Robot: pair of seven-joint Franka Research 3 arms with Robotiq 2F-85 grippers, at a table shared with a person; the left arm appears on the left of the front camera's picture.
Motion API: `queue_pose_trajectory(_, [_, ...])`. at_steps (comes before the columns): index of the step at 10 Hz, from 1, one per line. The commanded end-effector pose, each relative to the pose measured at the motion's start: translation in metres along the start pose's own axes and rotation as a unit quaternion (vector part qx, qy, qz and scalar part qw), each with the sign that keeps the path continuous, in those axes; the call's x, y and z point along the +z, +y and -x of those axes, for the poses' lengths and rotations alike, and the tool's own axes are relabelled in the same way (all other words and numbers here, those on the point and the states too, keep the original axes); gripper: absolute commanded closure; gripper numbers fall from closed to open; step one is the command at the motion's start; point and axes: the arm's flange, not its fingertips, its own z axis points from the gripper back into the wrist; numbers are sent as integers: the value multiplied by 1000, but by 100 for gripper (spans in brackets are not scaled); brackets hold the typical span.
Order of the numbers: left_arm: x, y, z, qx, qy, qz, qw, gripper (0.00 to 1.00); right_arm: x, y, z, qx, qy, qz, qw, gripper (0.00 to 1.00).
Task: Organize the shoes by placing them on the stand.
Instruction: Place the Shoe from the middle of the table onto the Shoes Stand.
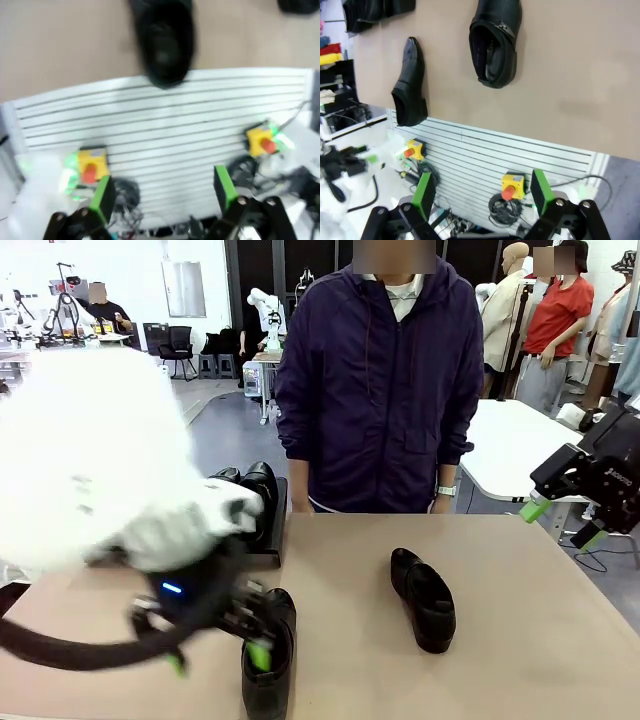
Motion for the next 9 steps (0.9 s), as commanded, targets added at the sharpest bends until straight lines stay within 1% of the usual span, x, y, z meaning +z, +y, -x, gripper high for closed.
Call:
queue_pose_trajectory(1, [-32, -54, -43, -11, 1, -3, 1000, 0, 2, 2, -3, 3, 3, -3, 1000, 0])
queue_pose_trajectory(2, [-41, -67, -50, -6, -9, 7, 1000, 0, 2, 2, -3, 3, 3, -3, 1000, 0])
queue_pose_trajectory(3, [-36, -64, -68, 28, -42, 7, 999, 0, 2, 2, -3, 3, 3, -3, 1000, 0])
queue_pose_trajectory(4, [-15, -41, -90, 65, -69, 0, 996, 0, 2, 2, -3, 3, 3, -3, 1000, 0])
queue_pose_trajectory(5, [-46, -72, -39, -9, -9, 17, 1000, 0, 2, 2, -3, 3, 3, -3, 1000, 0])
queue_pose_trajectory(8, [-46, -72, -39, -9, -9, 17, 1000, 0, 2, 2, -3, 3, 3, -3, 1000, 0])
queue_pose_trajectory(9, [-43, -71, -50, -9, -18, 16, 1000, 0, 2, 2, -3, 3, 3, -3, 1000, 0])
